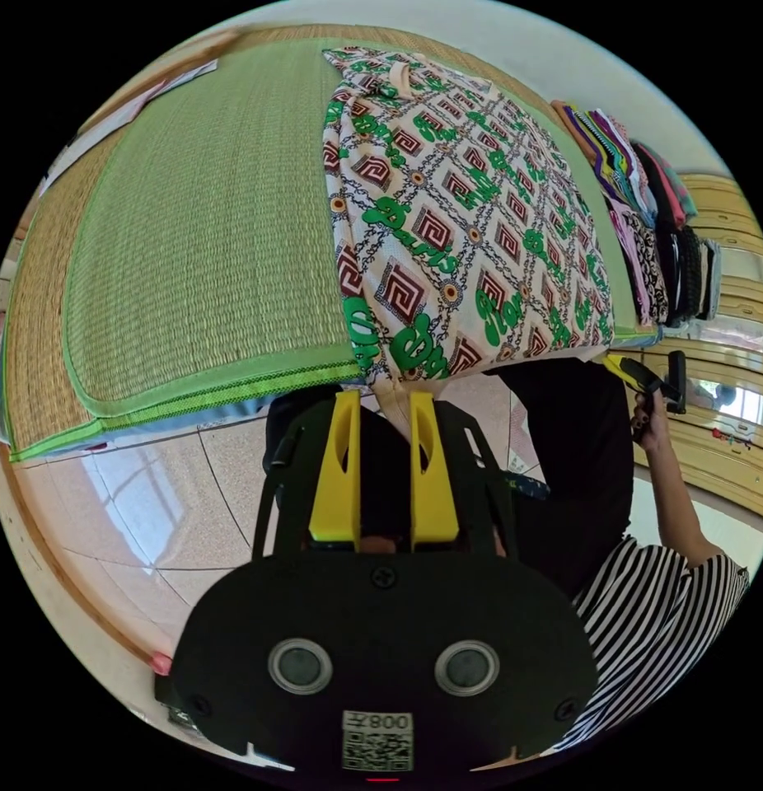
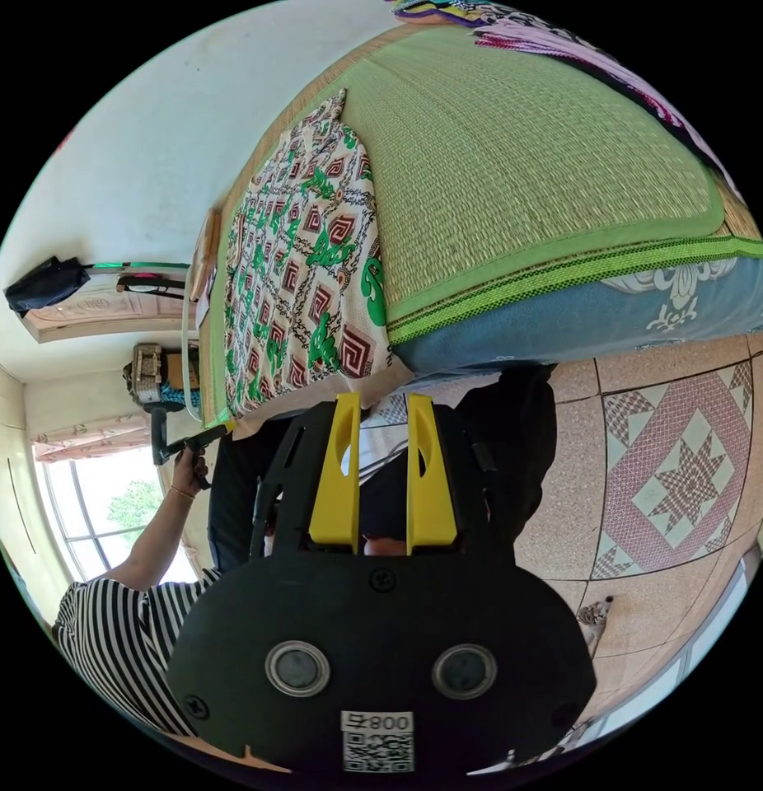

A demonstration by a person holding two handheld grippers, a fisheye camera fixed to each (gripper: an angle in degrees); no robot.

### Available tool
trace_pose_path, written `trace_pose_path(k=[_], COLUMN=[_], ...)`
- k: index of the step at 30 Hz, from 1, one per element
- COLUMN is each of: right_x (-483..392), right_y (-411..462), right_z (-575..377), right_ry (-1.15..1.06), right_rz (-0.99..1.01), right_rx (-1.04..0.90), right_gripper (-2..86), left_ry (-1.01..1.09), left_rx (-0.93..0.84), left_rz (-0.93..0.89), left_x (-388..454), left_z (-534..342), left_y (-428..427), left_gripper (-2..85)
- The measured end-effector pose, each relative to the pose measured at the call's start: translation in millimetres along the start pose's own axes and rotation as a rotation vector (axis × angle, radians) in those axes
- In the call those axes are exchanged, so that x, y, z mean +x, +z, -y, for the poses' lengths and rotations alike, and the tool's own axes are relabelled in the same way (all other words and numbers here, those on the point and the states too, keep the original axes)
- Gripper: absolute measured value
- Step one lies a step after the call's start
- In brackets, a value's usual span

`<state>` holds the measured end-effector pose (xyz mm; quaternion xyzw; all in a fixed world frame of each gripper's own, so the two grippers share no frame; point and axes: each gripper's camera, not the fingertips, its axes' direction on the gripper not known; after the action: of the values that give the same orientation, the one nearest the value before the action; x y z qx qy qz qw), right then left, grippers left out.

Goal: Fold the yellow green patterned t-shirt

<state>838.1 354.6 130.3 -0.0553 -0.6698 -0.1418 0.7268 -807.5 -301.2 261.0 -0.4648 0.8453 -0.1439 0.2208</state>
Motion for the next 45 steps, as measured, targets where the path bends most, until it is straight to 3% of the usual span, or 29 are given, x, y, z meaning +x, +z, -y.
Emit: trace_pose_path(k=[11, 27, 45], right_x=[3, -10, 2], right_y=[22, 63, 80], right_z=[7, 37, 60], right_ry=[-0.033, -0.222, -0.316], right_rz=[-0.041, -0.147, -0.096], right_rx=[-0.030, -0.114, -0.155], right_gripper=[9.5, 10.7, 3.0], left_ry=[-0.052, -0.060, -0.072], left_rx=[-0.061, 0.006, 0.002], left_rz=[0.013, -0.099, -0.074], left_x=[10, 12, 21], left_z=[10, -8, -16], left_y=[24, 4, -5], left_gripper=[5.2, 2.5, 2.2])
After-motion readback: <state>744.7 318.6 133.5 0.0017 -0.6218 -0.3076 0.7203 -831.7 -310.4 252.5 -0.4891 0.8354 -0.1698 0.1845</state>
